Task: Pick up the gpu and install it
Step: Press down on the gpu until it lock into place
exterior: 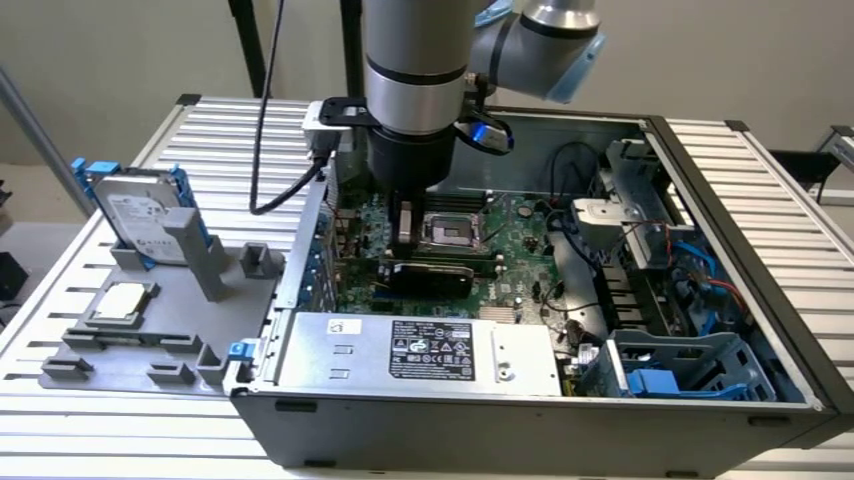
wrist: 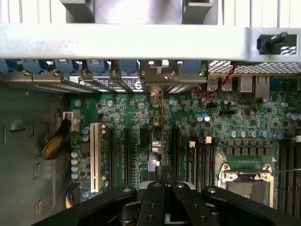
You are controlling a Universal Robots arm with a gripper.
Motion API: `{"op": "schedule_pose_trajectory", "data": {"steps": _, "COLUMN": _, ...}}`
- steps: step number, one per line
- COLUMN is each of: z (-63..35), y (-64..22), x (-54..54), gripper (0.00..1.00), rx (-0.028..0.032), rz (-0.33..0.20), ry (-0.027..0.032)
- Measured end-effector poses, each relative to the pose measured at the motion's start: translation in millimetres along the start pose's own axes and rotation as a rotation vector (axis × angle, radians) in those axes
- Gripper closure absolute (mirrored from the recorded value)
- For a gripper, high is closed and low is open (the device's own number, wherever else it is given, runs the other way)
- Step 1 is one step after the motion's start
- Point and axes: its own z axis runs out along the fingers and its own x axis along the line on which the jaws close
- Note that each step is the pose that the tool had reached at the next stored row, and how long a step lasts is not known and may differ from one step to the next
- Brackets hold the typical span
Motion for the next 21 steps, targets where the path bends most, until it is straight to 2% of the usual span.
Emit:
{"op": "schedule_pose_trajectory", "data": {"steps": 2, "z": -1.2, "y": 0.6, "x": 0.0, "gripper": 0.89, "rx": -0.0007, "rz": 0.0, "ry": 0.0}}
{"op": "schedule_pose_trajectory", "data": {"steps": 3, "z": -1.2, "y": 1.0, "x": 0.0, "gripper": 0.89, "rx": -0.0046, "rz": 0.0, "ry": -0.0001}}
{"op": "schedule_pose_trajectory", "data": {"steps": 4, "z": -1.2, "y": 1.4, "x": 0.0, "gripper": 0.89, "rx": -0.0164, "rz": 0.0, "ry": 0.0002}}
{"op": "schedule_pose_trajectory", "data": {"steps": 8, "z": -1.2, "y": 3.6, "x": 0.1, "gripper": 0.89, "rx": -0.0874, "rz": 0.002, "ry": 0.0021}}
{"op": "schedule_pose_trajectory", "data": {"steps": 13, "z": -1.2, "y": 5.7, "x": 0.1, "gripper": 0.89, "rx": -0.1795, "rz": 0.004, "ry": 0.0041}}
{"op": "schedule_pose_trajectory", "data": {"steps": 15, "z": -1.1, "y": 6.0, "x": 0.1, "gripper": 0.89, "rx": -0.2123, "rz": 0.005, "ry": 0.0048}}
{"op": "schedule_pose_trajectory", "data": {"steps": 17, "z": -1.1, "y": 6.2, "x": 0.1, "gripper": 0.89, "rx": -0.2407, "rz": 0.005, "ry": 0.0055}}
{"op": "schedule_pose_trajectory", "data": {"steps": 19, "z": -1.1, "y": 6.2, "x": 0.1, "gripper": 0.89, "rx": -0.2651, "rz": 0.006, "ry": 0.0061}}
{"op": "schedule_pose_trajectory", "data": {"steps": 21, "z": -1.6, "y": 6.2, "x": 0.1, "gripper": 0.89, "rx": -0.2832, "rz": 0.006, "ry": 0.0069}}
